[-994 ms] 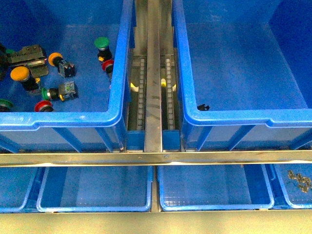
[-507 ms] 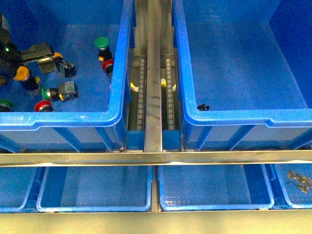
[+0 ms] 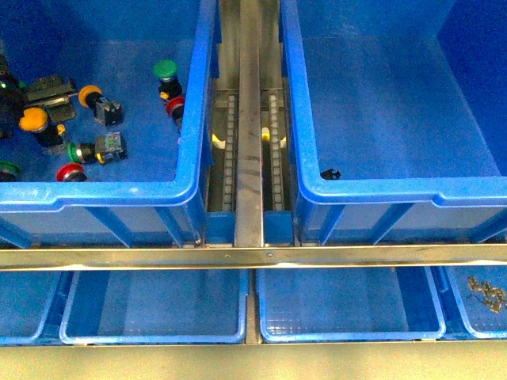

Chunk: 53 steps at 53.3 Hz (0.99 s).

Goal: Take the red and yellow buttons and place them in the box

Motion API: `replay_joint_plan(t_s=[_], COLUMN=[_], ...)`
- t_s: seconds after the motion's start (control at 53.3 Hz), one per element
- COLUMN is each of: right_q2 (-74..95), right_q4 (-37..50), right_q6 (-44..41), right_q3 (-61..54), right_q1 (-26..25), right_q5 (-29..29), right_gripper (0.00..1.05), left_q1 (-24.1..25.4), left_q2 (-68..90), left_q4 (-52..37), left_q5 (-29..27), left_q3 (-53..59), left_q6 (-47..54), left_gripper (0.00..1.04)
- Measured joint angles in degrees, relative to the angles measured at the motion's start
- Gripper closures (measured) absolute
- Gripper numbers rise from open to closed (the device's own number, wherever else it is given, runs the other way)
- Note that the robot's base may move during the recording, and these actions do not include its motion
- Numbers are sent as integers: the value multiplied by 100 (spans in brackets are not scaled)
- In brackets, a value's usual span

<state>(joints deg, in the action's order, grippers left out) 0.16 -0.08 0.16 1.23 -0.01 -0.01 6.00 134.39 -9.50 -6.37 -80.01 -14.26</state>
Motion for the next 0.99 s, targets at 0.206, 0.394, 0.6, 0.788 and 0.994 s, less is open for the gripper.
replay_joint_plan(t_s=[0.206,0.394,0.6,0.788,0.994], right_q2=[0,0,0,2,0], right_q4=[0,0,0,0,0], right_q6=[0,0,0,0,-2], right_q3=[0,0,0,0,0], right_q1=[0,0,0,0,0], right_q5=[0,0,0,0,0], right_gripper=[7,7,7,7,7], left_q1=[24,35,66,122,111], left_q2=[0,-42,-562,-1738,-2883], left_q4=[-17,-61,-87,114,581], left_q5=[66,275,828,1523,2363], left_q3=[0,57,525,1091,1641], left_q6=[11,0,-376,-1058,-1779], left_gripper=[68,71,71,71,71])
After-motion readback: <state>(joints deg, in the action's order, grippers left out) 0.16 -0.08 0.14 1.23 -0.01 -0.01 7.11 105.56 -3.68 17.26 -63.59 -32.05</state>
